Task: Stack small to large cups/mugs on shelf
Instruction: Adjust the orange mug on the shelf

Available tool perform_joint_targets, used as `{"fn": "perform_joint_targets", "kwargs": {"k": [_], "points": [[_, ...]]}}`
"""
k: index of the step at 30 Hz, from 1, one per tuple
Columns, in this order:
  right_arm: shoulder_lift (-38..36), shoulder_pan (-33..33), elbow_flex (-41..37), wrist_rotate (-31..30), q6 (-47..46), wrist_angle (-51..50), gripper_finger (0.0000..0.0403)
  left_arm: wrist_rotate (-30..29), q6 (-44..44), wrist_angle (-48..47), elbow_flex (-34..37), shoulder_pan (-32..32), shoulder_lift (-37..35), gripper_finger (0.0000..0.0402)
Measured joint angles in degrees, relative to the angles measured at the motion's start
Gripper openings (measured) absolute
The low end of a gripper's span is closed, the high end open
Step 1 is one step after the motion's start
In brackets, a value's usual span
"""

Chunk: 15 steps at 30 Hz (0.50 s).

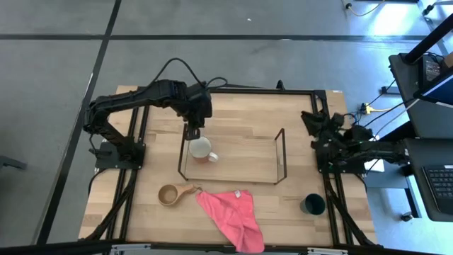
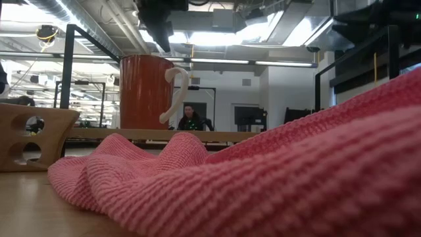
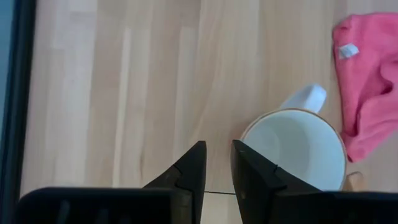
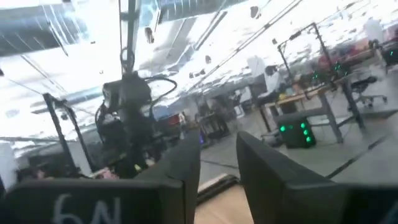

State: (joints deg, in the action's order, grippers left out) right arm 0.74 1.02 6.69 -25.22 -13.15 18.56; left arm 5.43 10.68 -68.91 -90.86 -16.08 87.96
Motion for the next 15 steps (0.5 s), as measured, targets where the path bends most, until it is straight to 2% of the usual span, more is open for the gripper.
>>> {"fn": "perform_joint_targets", "kwargs": {"k": [4, 7, 9, 11, 13, 15], "points": [[6.6, 0.0, 9.4, 7.4, 5.2, -9.3, 0.0106, -0.3, 0.0, 0.1, 0.0, -1.0, 0.0, 0.0069], [15.7, 0.0, 18.2, 8.2, 10.6, -9.9, 0.0106, -0.3, 0.0, 0.1, 0.0, -1.6, 0.0, 0.0069], [22.6, 0.0, 25.1, 3.9, 11.9, -11.5, 0.0106, -0.3, 0.0, -0.5, 0.0, -2.1, 0.0, 0.0069], [29.6, 0.1, 32.4, -3.0, 9.6, -16.8, 0.0106, -0.5, 0.2, -1.7, 0.0, -2.6, 0.0, 0.0069], [36.8, 1.0, 40.1, -8.8, 3.4, -25.2, 0.0106, -2.3, 0.2, -3.1, 0.0, -2.8, 0.0, 0.0069], [43.8, 3.0, 47.6, -10.4, -4.4, -35.2, 0.0106, -4.0, -0.7, -4.7, 0.0, -2.8, 0.0, 0.0069]]}}
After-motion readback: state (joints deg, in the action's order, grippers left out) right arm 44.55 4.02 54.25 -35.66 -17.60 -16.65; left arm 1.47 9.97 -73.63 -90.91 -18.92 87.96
